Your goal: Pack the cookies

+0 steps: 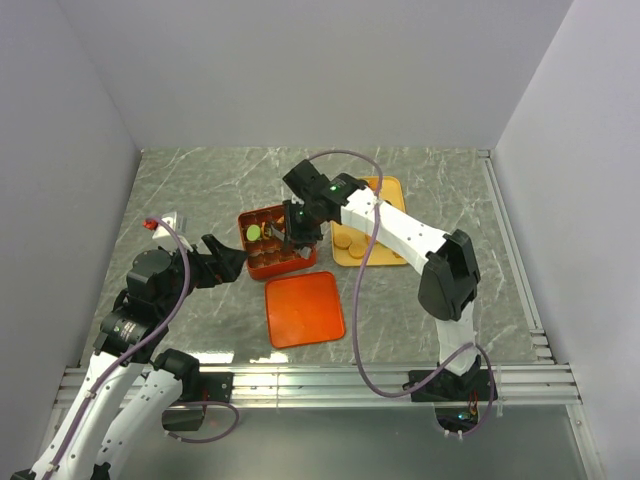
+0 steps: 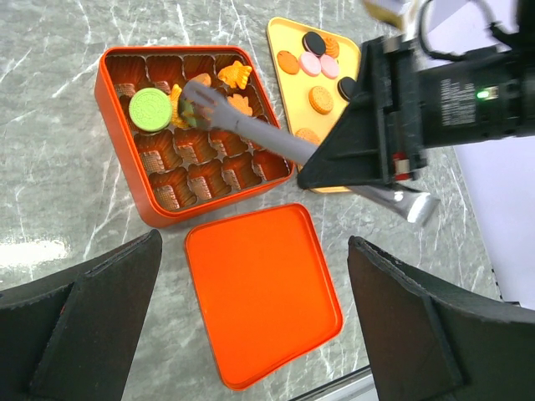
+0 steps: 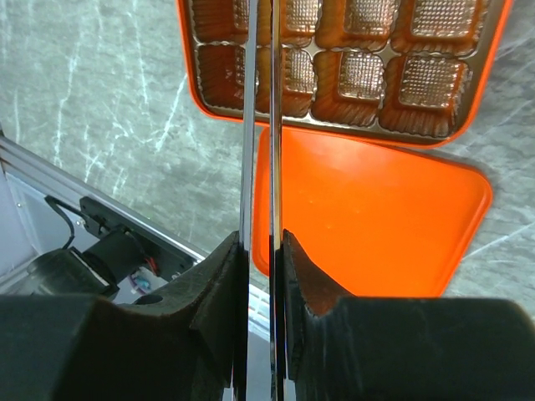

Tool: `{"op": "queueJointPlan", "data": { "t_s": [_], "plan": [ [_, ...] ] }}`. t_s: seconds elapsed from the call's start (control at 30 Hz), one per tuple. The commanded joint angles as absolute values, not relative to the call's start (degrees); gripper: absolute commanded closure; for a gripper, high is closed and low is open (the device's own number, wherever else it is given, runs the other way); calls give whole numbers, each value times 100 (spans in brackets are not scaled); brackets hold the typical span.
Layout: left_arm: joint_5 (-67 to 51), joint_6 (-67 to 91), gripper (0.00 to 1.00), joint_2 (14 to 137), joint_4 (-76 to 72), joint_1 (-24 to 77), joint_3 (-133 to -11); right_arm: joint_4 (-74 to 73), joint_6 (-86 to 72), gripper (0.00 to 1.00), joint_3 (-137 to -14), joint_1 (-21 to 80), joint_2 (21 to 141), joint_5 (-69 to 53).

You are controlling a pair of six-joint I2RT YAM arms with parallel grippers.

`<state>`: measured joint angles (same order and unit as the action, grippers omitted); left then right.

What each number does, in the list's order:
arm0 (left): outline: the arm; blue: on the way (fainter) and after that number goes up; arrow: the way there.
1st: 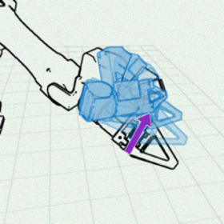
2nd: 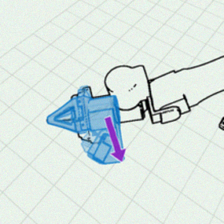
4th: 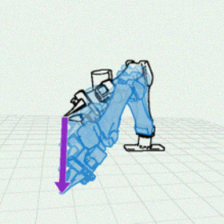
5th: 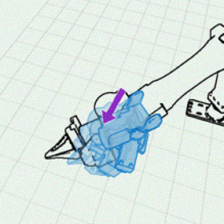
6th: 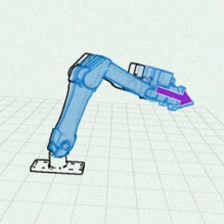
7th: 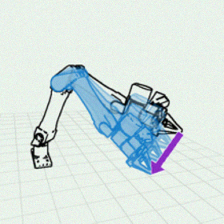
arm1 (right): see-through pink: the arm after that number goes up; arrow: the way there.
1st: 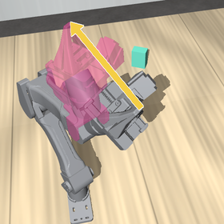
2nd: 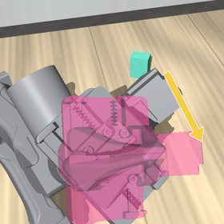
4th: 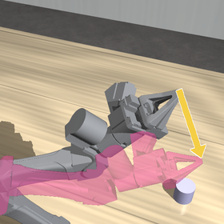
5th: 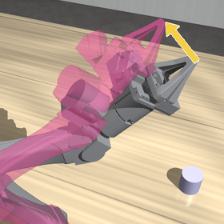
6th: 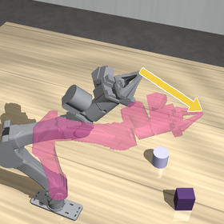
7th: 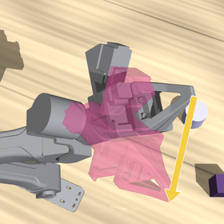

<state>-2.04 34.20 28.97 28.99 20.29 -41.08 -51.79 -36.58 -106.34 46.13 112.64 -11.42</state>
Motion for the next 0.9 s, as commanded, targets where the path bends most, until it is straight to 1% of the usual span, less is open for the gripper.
{"op": "queueJointPlan", "data": {
  "t_s": [0.0,0.17,0.57,0.87],
  "plan": [
    [-141,3437,1,2892,2848,2048,-4263,-5010,-3665,73,-10828,4684,11425,-1309],
    [-123,3437,0,2892,2857,2048,-4263,-5045,-3691,73,-11030,4755,11654,-1406],
    [-123,3437,0,2900,2848,2048,-4263,-5142,-3735,73,-11250,4834,11488,-1415],
    [-114,3445,1,2883,2856,2048,-4263,-5185,-3700,74,-11329,4887,11628,-1441]
  ]
}}
